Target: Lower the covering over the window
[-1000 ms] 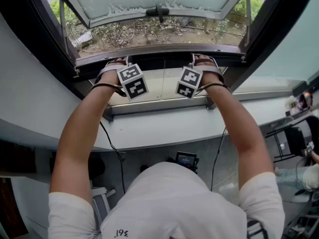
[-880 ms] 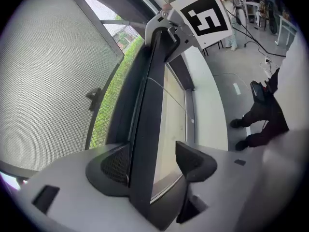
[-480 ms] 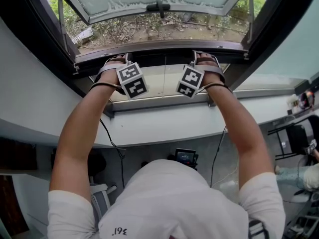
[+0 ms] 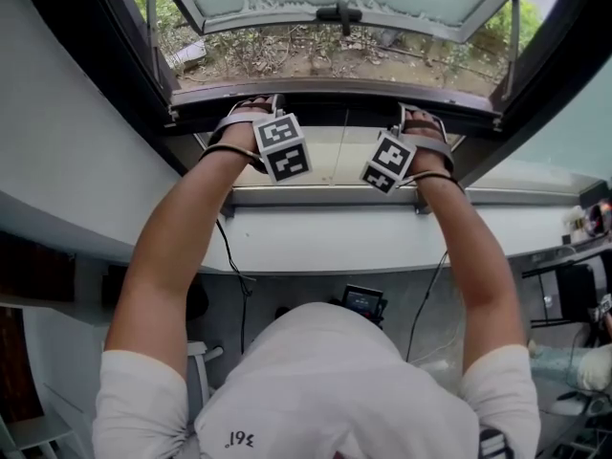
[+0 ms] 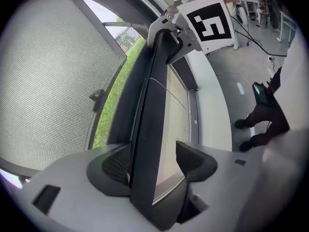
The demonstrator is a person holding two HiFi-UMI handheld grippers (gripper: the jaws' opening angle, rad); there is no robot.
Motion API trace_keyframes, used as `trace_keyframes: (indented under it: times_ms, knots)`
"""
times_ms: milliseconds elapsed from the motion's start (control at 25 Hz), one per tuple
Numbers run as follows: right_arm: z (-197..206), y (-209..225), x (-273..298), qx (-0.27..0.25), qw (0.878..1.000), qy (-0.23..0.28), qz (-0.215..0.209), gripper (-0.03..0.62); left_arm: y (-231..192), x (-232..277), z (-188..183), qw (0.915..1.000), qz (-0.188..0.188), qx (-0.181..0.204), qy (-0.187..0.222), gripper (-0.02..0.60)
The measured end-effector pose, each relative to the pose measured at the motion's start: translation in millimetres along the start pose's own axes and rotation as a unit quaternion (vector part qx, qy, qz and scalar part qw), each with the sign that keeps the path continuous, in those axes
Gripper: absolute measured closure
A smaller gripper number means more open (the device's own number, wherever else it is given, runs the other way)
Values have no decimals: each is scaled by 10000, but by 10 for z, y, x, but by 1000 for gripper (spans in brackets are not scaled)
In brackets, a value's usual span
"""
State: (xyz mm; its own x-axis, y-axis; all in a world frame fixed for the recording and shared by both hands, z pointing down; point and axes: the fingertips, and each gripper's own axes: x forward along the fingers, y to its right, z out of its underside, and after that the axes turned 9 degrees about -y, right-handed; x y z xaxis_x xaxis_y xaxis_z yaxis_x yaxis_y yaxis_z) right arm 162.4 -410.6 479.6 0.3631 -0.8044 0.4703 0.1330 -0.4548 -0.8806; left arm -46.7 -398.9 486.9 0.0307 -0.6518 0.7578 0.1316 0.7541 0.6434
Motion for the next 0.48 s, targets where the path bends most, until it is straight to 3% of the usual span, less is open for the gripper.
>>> trace_keyframes:
  times_ms: [280, 480]
  knots:
    - [4, -14, -7, 55, 10000, 43, 17, 388, 22, 15, -12, 9995, -311, -44, 64, 281]
    - [11, -28, -18, 29, 10000, 1, -28, 388, 37, -8, -14, 9998, -125, -56, 171, 281]
